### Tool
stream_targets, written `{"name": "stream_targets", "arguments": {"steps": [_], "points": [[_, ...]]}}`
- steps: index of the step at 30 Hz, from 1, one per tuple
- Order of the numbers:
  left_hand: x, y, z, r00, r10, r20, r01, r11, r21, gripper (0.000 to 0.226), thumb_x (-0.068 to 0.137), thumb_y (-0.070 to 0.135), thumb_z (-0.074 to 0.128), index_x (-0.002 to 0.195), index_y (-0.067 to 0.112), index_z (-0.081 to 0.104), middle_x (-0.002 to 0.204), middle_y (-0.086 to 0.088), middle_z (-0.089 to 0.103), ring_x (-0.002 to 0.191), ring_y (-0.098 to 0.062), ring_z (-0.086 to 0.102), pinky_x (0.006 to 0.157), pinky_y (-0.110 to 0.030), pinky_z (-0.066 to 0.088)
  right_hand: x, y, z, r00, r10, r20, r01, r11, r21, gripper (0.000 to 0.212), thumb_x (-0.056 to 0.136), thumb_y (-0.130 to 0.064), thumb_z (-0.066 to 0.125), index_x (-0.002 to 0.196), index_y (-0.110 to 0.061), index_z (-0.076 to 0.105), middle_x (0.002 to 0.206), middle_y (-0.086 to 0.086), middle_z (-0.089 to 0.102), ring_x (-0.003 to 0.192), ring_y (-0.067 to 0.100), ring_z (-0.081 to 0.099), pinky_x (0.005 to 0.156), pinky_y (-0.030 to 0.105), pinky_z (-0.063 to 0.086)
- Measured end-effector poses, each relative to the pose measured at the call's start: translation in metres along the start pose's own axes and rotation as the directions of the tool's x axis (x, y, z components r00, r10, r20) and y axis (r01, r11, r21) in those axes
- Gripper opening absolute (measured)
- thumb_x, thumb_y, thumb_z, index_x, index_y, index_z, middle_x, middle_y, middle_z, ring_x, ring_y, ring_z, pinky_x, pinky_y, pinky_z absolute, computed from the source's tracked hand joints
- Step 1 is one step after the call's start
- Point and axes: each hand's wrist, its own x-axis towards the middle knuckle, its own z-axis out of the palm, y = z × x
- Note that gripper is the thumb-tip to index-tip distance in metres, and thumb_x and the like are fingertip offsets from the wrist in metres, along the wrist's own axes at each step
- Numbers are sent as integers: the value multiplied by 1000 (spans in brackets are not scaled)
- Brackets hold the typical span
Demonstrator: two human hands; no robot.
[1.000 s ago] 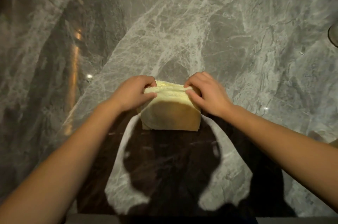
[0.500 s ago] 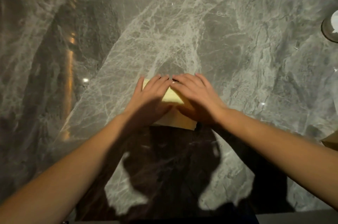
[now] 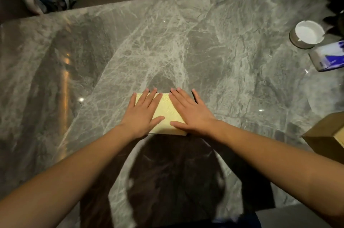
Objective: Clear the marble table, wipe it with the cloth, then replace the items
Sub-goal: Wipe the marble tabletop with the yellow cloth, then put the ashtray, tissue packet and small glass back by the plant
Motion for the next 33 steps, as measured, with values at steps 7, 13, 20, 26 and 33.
{"name": "stream_targets", "arguments": {"steps": [7,13,20,26,33], "points": [[6,11,-52,993,-62,-98,62,998,-5,79,88,65,12,149,20,-13,160,1,-12,146,-17,-13,117,-47,-9,-36,24,-31,992,-10,-126,18,998,66,79,96,-59,25,153,-14,-8,161,3,-12,148,16,-14,120,44,-8],[37,83,-103,949,-68,-308,53,997,-57,82,89,64,22,145,22,-20,154,4,-22,143,-16,-21,114,-46,-14,-73,78,-67,968,119,-220,-93,988,125,78,97,-56,29,154,-17,-7,162,0,-9,149,16,-12,121,42,-4],[100,195,-145,933,0,-361,-34,996,-87,82,90,64,24,149,21,-12,159,0,-14,146,-19,-16,115,-47,-12,-147,185,-103,918,288,-273,-244,952,184,75,98,-50,34,154,-16,-1,163,2,-3,149,17,-7,121,40,-1],[157,286,-166,932,95,-349,-124,990,-63,78,92,62,26,150,24,-11,159,-1,-15,146,-20,-16,115,-48,-11,-207,286,-111,933,302,-195,-307,952,7,76,98,-51,33,154,-13,-3,163,5,-5,150,21,-6,121,42,4],[225,349,-170,962,41,-270,-92,980,-178,77,93,58,29,150,22,-7,160,-2,-8,148,-20,-9,117,-48,-7,-222,371,-111,896,421,-145,-407,906,114,76,98,-49,38,153,-10,3,163,7,4,150,21,0,120,40,6]]}}
